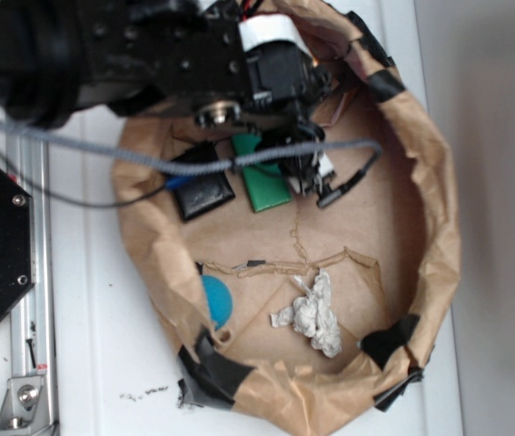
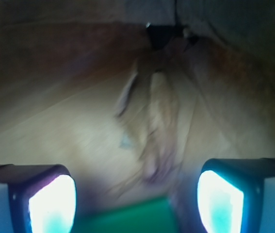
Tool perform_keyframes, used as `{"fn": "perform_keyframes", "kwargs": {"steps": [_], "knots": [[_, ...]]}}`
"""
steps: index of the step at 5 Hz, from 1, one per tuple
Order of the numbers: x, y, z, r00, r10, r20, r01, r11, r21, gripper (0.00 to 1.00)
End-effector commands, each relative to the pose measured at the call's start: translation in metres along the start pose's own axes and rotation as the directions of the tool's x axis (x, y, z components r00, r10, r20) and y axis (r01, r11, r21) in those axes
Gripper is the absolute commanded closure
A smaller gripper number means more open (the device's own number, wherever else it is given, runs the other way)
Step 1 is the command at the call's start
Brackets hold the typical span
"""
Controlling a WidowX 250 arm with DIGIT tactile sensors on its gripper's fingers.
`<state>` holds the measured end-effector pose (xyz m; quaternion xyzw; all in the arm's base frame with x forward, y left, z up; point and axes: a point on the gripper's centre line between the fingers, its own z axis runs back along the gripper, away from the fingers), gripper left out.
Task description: Grab the wood chip.
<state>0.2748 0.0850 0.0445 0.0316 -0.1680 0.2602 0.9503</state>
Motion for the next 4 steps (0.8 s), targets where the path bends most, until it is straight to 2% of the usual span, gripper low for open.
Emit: {"fn": "perform_keyframes", "kwargs": {"steps": [1,2,4], "knots": [[0.0325,0.0124,-0.0119,0.999,0.005,0.039,-0.006,1.0,0.019,0.84],[0.0323,0.0122,-0.0133,0.999,0.007,0.033,-0.008,1.0,0.019,1.0],[0.027,0.0084,-0.0204,1.0,-0.006,-0.001,0.006,0.999,0.037,1.0]]}}
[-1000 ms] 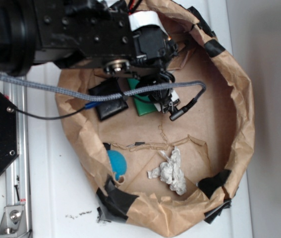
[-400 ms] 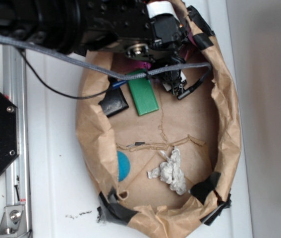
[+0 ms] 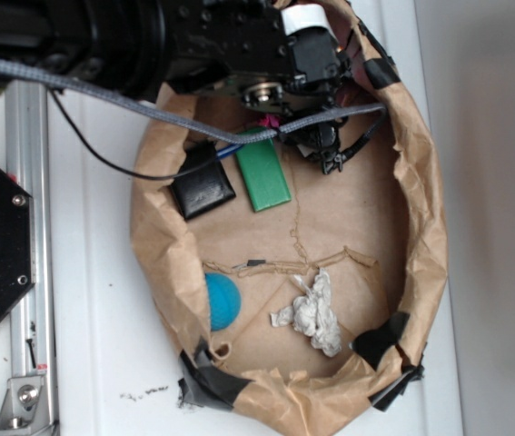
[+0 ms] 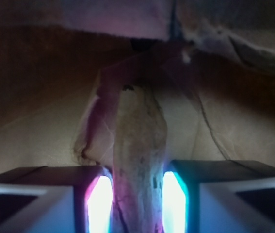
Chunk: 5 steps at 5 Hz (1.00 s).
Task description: Grab the wood chip.
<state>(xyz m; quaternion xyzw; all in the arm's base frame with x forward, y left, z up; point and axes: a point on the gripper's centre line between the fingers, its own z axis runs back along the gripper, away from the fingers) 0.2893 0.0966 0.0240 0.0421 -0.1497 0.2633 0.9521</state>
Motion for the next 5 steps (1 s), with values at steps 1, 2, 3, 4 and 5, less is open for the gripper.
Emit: {"fn": "perform_keyframes", "kwargs": {"steps": [1,2,3,4,5], "knots": [[0.015,0.002,0.008,1.0,-0.022,0.017,0.022,1.0,0.009,1.0],[0.011,-0.005,0.042,0.998,-0.063,0.008,0.063,0.997,0.033,1.0],[-0.004,-0.016,0.096,0.984,-0.126,-0.128,0.106,0.982,-0.153,0.75],[-0.008,-0.01,0.131,0.969,-0.112,-0.22,0.093,0.991,-0.096,1.0],[-0.021,-0.02,0.141,0.94,-0.064,-0.336,0.039,0.996,-0.082,1.0]]}}
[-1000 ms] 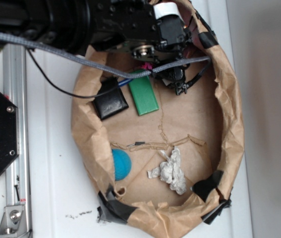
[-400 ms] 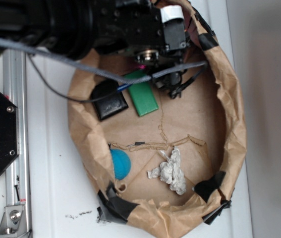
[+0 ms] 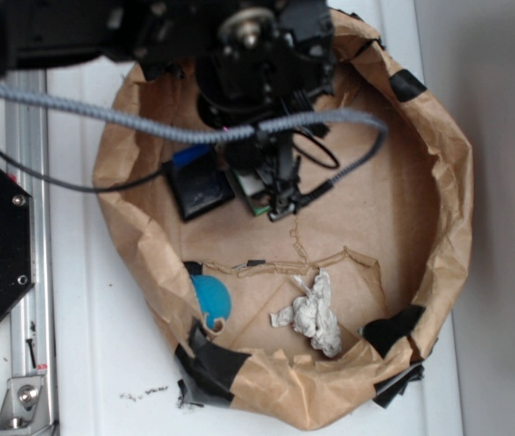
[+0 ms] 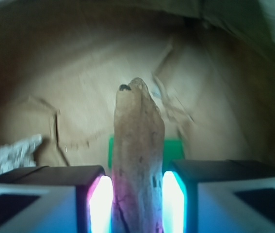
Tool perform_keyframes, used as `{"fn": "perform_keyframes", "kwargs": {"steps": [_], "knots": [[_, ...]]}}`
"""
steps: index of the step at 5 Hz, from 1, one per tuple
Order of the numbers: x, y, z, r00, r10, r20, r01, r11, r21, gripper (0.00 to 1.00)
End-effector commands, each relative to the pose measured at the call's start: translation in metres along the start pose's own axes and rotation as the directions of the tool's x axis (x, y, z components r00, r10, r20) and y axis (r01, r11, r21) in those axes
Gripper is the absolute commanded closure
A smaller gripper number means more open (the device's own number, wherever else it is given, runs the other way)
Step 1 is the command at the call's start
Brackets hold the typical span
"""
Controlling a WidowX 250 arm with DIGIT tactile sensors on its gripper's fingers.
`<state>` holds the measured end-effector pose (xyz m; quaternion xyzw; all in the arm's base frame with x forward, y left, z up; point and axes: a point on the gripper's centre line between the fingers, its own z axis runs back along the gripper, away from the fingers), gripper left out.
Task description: Grab the wood chip.
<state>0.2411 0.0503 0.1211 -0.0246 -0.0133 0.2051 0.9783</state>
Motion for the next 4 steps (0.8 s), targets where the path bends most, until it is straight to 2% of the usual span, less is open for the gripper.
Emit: {"fn": "perform_keyframes", "kwargs": {"steps": [1,2,3,4], "knots": [[0.005,-0.019,0.026,0.999,0.037,-0.024,-0.034,0.994,0.107,1.0],[0.005,-0.033,0.017,0.996,-0.065,-0.064,0.073,0.99,0.124,1.0],[-0.001,-0.037,0.018,0.995,-0.095,-0.037,0.1,0.985,0.141,1.0],[-0.004,-0.034,0.015,0.995,-0.085,-0.047,0.091,0.985,0.145,1.0]]}}
